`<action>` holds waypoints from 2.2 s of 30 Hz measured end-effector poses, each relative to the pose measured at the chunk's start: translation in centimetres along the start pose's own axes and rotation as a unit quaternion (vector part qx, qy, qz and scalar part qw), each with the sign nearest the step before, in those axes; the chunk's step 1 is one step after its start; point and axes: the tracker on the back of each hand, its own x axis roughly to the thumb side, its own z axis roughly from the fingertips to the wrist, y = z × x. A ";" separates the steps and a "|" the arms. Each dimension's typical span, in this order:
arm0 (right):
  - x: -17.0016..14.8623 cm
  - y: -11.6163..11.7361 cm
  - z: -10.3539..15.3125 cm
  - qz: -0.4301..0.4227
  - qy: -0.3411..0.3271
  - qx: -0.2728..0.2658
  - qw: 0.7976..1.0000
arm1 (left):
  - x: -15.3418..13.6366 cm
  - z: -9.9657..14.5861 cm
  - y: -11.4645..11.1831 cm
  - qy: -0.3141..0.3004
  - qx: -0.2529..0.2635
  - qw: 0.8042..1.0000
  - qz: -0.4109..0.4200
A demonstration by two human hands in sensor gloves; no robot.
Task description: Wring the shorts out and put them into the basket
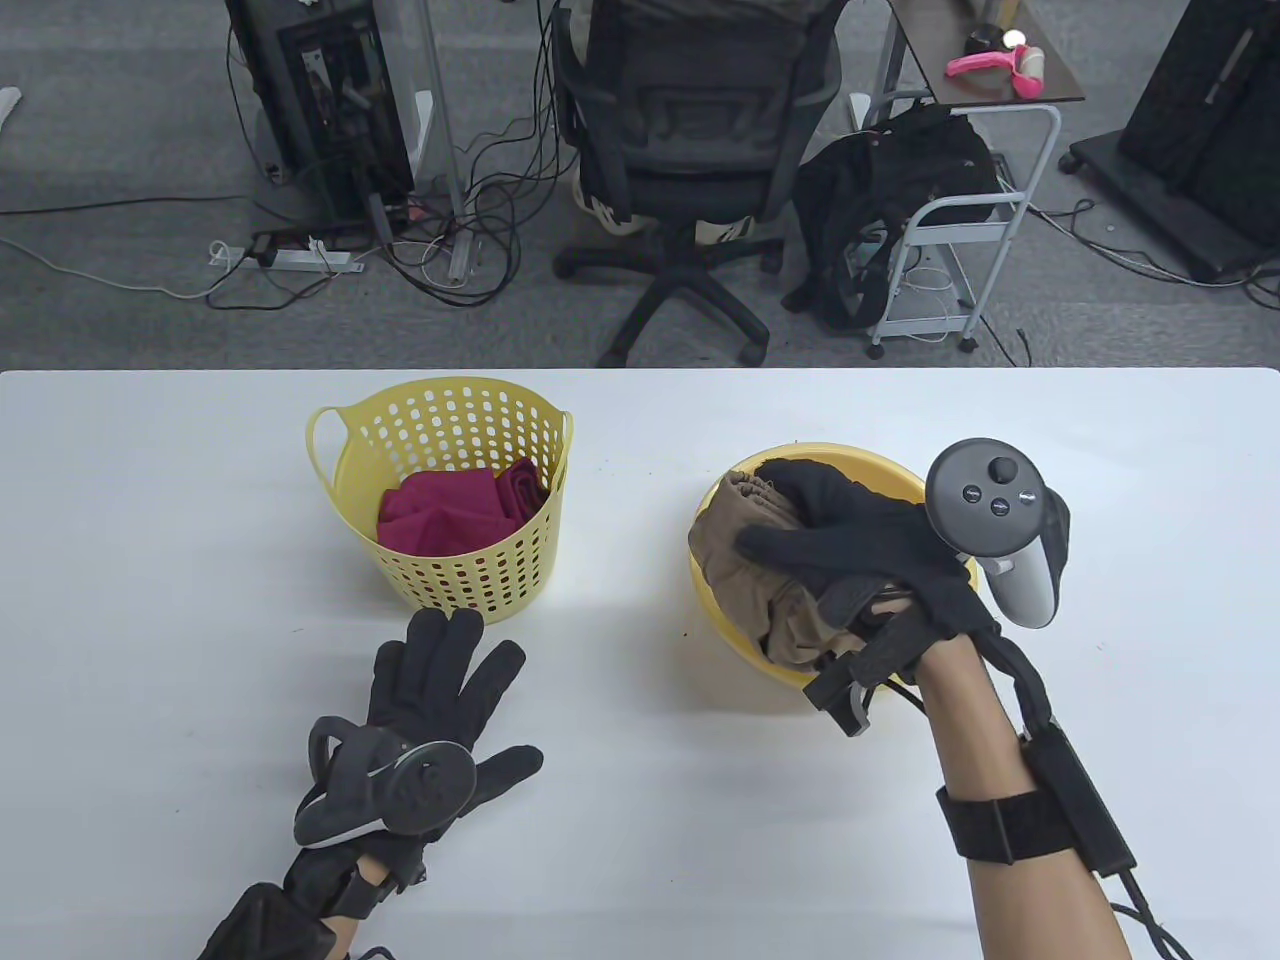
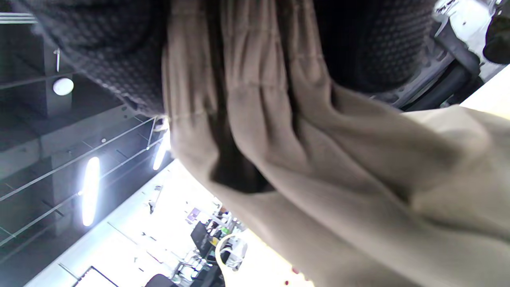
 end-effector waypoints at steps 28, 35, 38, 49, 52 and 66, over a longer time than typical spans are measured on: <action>5.1 3.2 -2.4 -0.208 -0.052 0.038 0.976 | 0.1 0.0 0.1 -0.002 -0.003 1.000 0.001; 6.5 4.0 -2.8 -0.233 -0.065 0.049 0.969 | 0.0 0.0 0.1 -0.002 -0.002 1.000 0.001; 7.2 4.4 -3.0 -0.243 -0.071 0.054 0.966 | 0.0 0.0 0.1 -0.002 -0.001 1.000 0.001; 8.9 5.4 -3.3 -0.273 -0.086 0.067 0.956 | 0.0 0.1 0.2 -0.003 0.004 1.000 0.001; 9.4 5.7 -3.5 -0.290 -0.094 0.077 0.949 | 0.0 0.1 0.2 -0.002 0.004 1.000 0.001; 10.5 6.1 -3.7 -0.295 -0.111 0.074 0.946 | -0.1 0.2 0.3 0.000 0.012 1.000 0.011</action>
